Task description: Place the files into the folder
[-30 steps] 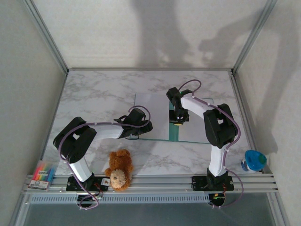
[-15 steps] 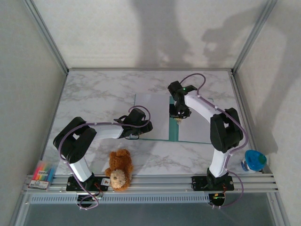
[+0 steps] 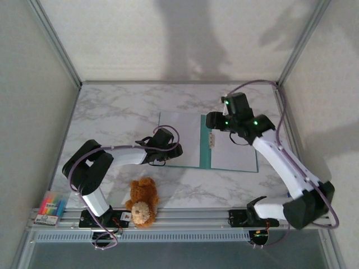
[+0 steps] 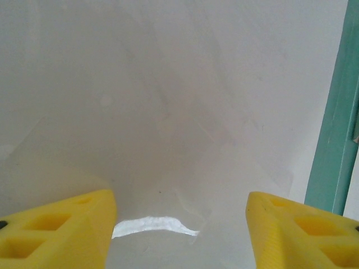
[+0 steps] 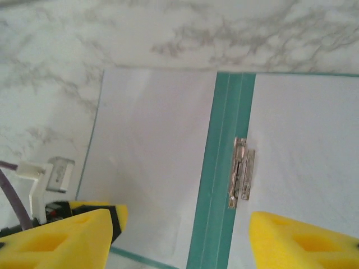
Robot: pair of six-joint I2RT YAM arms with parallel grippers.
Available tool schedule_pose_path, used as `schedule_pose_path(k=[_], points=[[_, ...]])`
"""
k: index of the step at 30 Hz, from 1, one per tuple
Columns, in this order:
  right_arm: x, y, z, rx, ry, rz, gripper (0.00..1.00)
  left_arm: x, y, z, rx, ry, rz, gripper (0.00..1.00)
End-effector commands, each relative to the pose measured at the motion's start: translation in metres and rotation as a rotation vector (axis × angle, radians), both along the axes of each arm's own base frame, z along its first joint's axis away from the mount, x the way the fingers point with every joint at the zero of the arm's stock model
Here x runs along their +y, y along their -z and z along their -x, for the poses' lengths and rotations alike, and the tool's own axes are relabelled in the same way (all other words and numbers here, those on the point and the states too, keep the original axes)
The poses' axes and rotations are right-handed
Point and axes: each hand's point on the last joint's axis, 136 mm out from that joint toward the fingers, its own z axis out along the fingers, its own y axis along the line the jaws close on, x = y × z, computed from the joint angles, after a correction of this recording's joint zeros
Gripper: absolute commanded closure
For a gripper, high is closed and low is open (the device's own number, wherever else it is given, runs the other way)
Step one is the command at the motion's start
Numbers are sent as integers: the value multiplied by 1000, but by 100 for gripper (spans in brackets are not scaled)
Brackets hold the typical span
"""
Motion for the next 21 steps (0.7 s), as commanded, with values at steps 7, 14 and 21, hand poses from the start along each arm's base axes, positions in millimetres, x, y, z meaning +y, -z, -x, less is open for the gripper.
schedule_pose_path(k=[7,14,21], points=[[-69,22,-22,-157,238,6,14,8,-75,-22,-206,-10,-47,30],[-108,62,-19,-157,395,-2,1,22,-122,-31,-361,-49,-44,19],[-103,91,-19,-158,402,-76,1,41,-143,-31,-461,-113,-57,0]])
